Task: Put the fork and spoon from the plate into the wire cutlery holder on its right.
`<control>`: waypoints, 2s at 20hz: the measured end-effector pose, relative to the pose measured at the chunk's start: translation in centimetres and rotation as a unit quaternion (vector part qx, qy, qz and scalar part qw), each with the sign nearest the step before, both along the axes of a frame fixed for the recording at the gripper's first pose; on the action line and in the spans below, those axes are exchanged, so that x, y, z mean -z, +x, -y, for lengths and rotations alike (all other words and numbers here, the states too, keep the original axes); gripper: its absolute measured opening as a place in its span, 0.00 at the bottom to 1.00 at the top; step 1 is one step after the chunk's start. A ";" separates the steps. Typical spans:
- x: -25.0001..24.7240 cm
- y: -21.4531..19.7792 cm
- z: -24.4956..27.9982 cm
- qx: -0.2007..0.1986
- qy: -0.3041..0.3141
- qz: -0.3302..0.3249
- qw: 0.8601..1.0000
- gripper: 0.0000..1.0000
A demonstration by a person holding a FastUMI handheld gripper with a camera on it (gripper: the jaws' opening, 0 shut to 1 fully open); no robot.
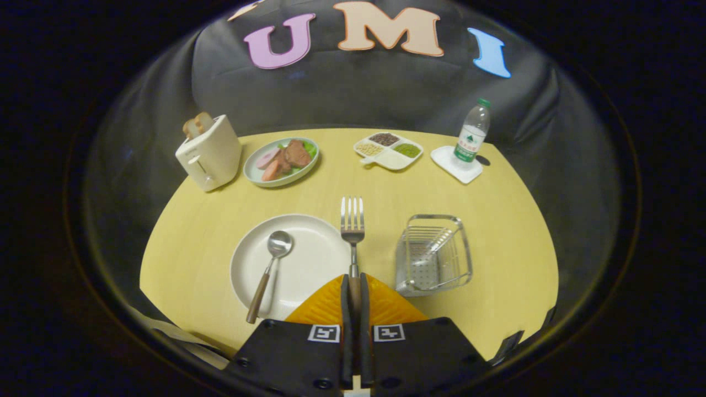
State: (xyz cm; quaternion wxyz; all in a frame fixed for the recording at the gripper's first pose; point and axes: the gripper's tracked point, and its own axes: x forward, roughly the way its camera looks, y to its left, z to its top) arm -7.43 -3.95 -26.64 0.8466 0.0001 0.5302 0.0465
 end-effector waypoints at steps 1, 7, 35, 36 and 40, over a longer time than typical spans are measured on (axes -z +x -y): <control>-0.2 0.1 0.9 0.006 -0.004 -0.001 1.000 0.08; -0.9 -0.6 6.3 0.015 -0.023 -0.045 0.999 0.08; -2.0 3.8 3.0 0.060 0.007 0.078 0.995 0.98; -2.2 3.9 2.1 0.056 0.012 0.089 0.994 0.98; -2.2 4.3 -1.8 0.037 0.020 0.132 0.990 0.98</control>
